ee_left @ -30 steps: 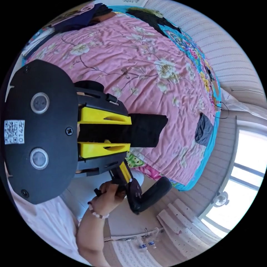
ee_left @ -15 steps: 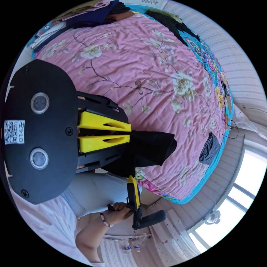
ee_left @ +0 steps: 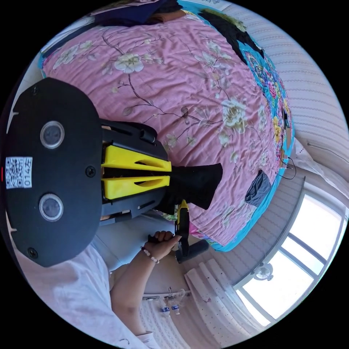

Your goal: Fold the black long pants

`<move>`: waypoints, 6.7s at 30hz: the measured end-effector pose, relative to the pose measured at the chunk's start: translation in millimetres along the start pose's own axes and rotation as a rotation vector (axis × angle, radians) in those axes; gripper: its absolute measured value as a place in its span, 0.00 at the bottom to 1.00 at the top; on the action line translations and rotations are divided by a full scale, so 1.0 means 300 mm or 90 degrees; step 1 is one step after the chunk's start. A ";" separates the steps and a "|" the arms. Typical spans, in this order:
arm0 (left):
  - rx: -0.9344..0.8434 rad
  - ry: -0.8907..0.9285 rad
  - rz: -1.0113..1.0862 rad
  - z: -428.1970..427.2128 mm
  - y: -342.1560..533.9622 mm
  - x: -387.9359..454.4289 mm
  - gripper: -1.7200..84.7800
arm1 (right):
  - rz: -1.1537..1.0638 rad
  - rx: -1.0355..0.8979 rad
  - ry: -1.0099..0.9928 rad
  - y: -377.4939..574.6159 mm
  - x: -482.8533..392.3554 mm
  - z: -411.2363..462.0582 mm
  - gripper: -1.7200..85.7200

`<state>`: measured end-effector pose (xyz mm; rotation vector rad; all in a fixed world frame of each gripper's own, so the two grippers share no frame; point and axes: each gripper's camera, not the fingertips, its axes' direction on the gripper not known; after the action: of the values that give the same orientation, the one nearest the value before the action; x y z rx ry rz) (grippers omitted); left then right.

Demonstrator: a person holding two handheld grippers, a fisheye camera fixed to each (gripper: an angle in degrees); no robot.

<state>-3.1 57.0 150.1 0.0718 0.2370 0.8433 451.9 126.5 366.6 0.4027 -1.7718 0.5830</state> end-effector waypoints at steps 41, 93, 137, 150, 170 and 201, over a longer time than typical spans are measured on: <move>0.288 -0.146 -0.270 -0.593 1.420 -0.424 0.01 | -0.476 -0.472 0.345 -0.216 -1.373 2.475 0.02; 0.265 -0.061 -0.557 -0.594 1.641 -1.282 0.11 | 0.194 0.186 0.249 -0.005 -0.030 -0.309 0.12; 0.239 -0.228 -0.530 -0.594 0.815 -1.440 0.03 | 0.014 0.207 0.170 -0.884 -1.145 -0.963 0.06; -0.072 -0.283 -0.160 -0.054 0.707 -0.790 0.09 | 0.104 0.124 0.309 -0.405 -0.791 -1.038 0.17; -0.075 -0.271 -0.226 0.019 0.378 -0.745 0.10 | 0.111 0.135 0.325 -0.425 -0.893 -0.993 0.09; -0.066 -0.272 -0.214 0.163 0.165 -0.685 0.01 | 0.200 0.080 0.406 -0.435 -0.700 -1.016 0.18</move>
<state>-159.5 -62.1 242.2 0.1093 -0.1937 0.4880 821.5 190.0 251.0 0.0053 -1.1890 0.9302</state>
